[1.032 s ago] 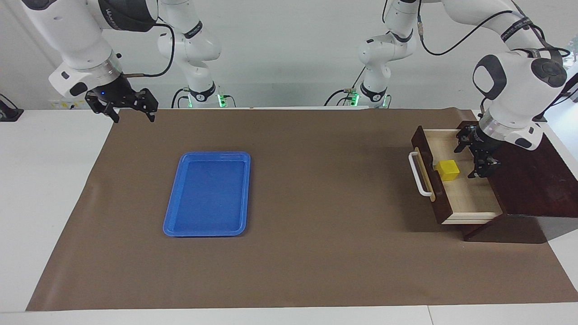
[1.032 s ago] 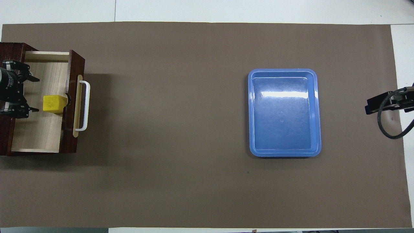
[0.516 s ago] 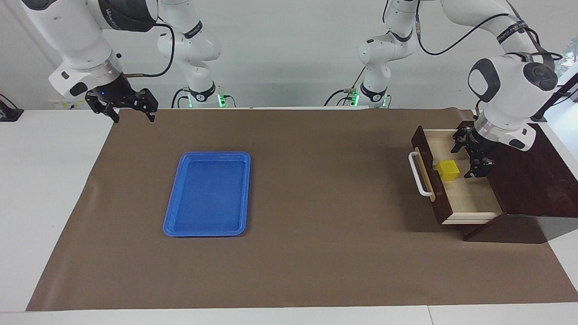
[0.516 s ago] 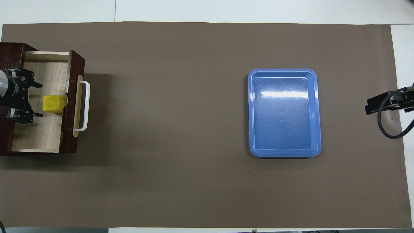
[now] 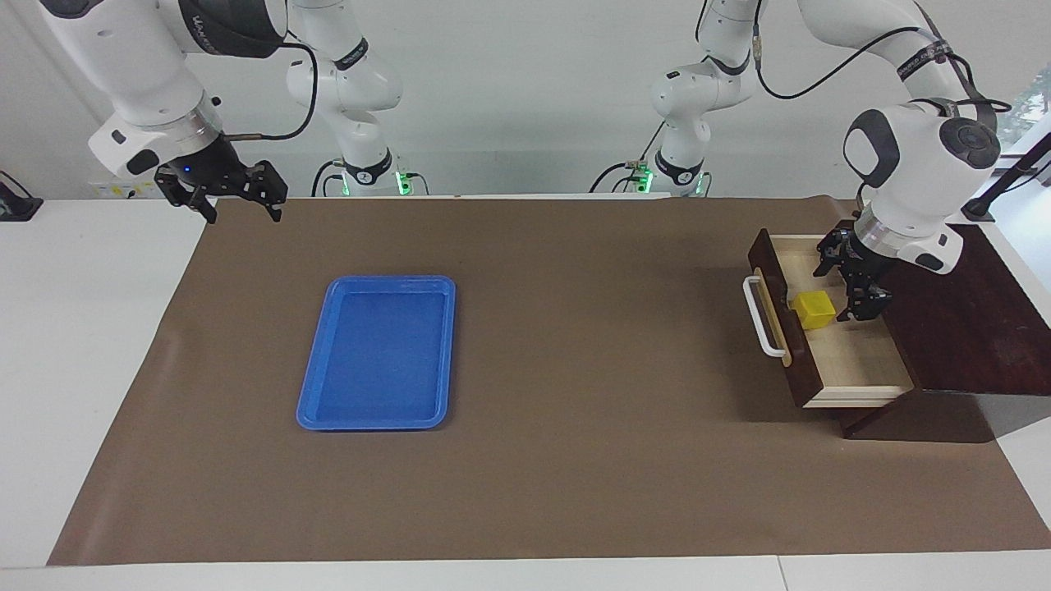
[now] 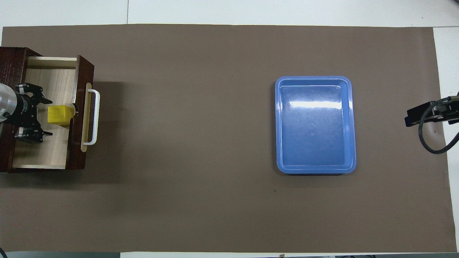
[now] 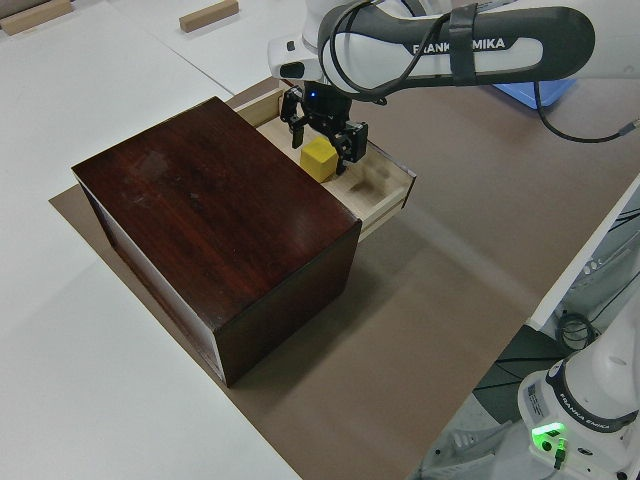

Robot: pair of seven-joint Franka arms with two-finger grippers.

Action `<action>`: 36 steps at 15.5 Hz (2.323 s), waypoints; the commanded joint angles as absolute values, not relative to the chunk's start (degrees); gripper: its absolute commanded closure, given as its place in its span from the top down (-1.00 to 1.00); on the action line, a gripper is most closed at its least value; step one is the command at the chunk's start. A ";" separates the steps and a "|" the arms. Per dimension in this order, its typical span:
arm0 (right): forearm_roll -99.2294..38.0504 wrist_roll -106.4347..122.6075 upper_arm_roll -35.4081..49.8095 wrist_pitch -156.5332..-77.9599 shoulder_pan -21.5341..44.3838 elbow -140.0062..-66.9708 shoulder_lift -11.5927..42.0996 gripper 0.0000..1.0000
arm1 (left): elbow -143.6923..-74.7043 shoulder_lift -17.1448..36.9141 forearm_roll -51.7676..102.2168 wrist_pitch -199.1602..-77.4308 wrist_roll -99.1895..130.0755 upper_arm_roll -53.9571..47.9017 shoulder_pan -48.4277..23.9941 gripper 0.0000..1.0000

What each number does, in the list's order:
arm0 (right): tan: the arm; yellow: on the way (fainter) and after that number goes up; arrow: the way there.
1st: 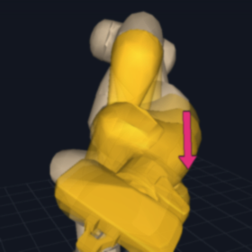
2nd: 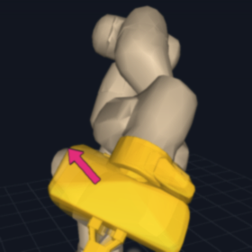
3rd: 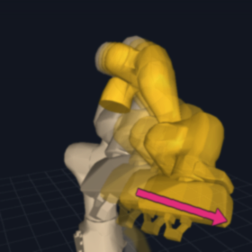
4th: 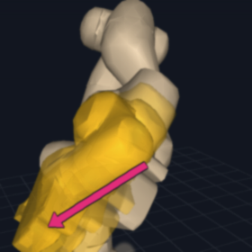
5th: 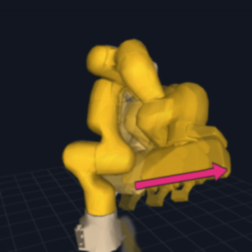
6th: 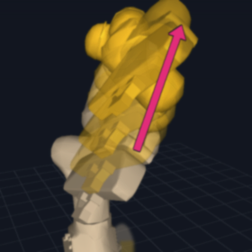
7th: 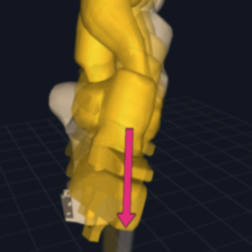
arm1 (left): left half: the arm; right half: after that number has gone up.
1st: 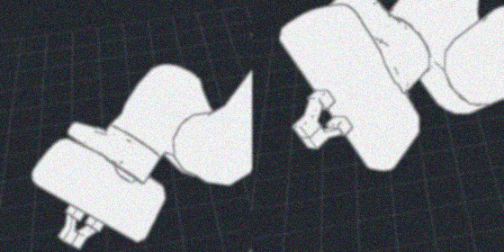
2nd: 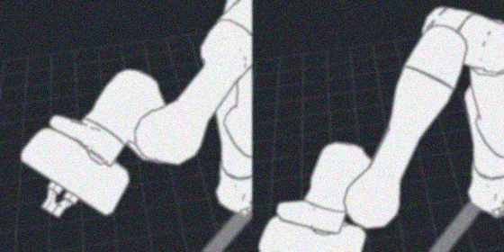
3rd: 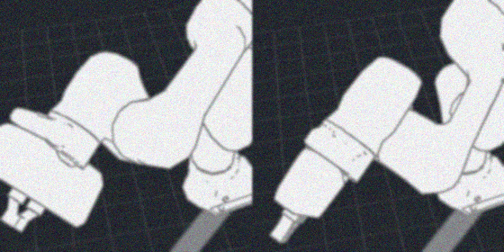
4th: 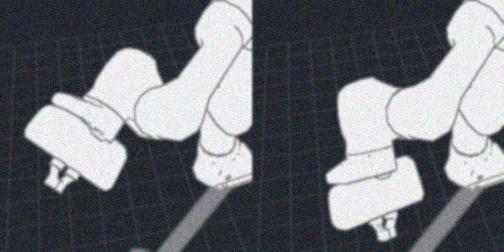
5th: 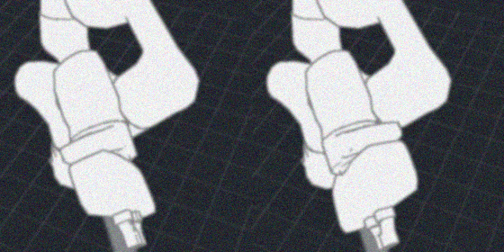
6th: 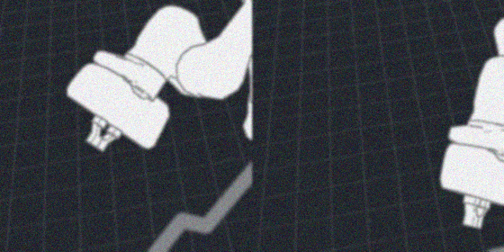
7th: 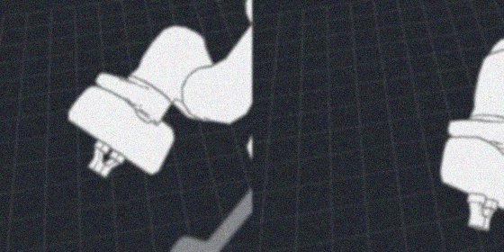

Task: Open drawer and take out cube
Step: 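Lower the left gripper into the drawer and grasp the yellow cube, then lift the cube with the left gripper while the right gripper approaches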

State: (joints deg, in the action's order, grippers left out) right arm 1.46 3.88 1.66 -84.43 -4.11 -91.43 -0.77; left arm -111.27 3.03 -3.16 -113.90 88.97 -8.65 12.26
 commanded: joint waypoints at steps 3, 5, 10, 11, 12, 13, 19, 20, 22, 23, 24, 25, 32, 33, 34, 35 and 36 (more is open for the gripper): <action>1.41 5.54 2.29 -84.55 -5.19 -92.46 -1.67 1.00 | -114.87 0.79 -2.37 -116.81 89.82 -8.88 12.74 0.98; 1.41 5.54 2.29 -84.64 -5.19 -92.46 -1.67 1.00 | -114.96 0.88 -2.37 -117.24 90.09 -8.88 12.74 0.90; 1.41 5.45 2.29 -84.64 -5.27 -92.46 -1.67 1.00 | -114.87 1.05 -2.29 -118.39 89.91 -8.96 12.74 0.36; 1.41 5.45 2.29 -84.55 -5.27 -92.46 -1.67 1.00 | -114.87 1.05 -2.29 -118.39 89.91 -8.96 12.74 0.20; 1.41 5.36 2.29 -84.46 -5.19 -92.46 -1.67 1.00 | -114.79 1.05 -2.29 -118.39 89.83 -8.96 12.74 0.00; 1.41 5.36 2.29 -84.46 -5.19 -92.55 -1.67 1.00 | -114.70 1.14 -2.29 -118.39 90.09 -8.96 12.74 -0.19; 1.32 5.27 2.29 -84.81 -5.27 -93.51 -2.11 1.00 | -110.93 1.67 -1.41 -116.38 90.09 -9.05 12.66 -1.00; 1.32 5.10 2.29 -84.99 -5.27 -93.86 -2.28 1.00 | -109.61 1.84 -1.41 -115.32 89.65 -9.05 12.22 -1.00; 0.97 4.49 2.29 -85.86 -5.27 -95.35 -2.90 1.00 | -102.61 4.03 -1.58 -108.50 89.56 -9.05 11.08 -1.00; -0.34 2.66 2.11 -86.83 -5.36 -96.41 -3.34 1.00 | -97.35 5.09 -1.41 -104.19 89.47 -9.23 10.81 -1.00; -2.44 -0.50 1.85 -87.53 -5.71 -97.55 -3.77 1.00 | -92.60 6.75 -1.23 -100.06 89.91 -9.40 9.51 -1.00; -3.77 -3.22 1.85 -88.06 -6.06 -98.52 -4.39 1.00 | -88.46 8.07 -0.97 -96.63 90.26 -9.40 7.40 -1.00; -18.69 -31.76 1.93 -91.76 -5.19 -104.24 -4.05 1.00 | -84.72 9.58 -3.51 -94.22 110.53 -9.32 -9.65 -1.00; -20.63 -35.82 1.93 -91.84 -5.01 -104.24 -3.17 1.00 | -85.34 9.67 -3.60 -94.13 113.00 -9.23 -12.28 -1.00; -23.09 -39.95 2.02 -92.28 -4.75 -104.24 -2.03 1.00 | -85.43 10.02 -4.04 -94.22 115.38 -9.23 -14.39 -1.00; -25.38 -43.99 2.02 -93.24 -4.05 -104.33 -0.80 1.00 | -85.34 10.80 -4.39 -94.57 118.36 -9.23 -15.98 -1.00; -27.14 -47.69 2.02 -94.03 -2.65 -104.33 0.51 1.00 | -85.17 11.68 -4.31 -95.53 121.00 -9.32 -17.04 -1.00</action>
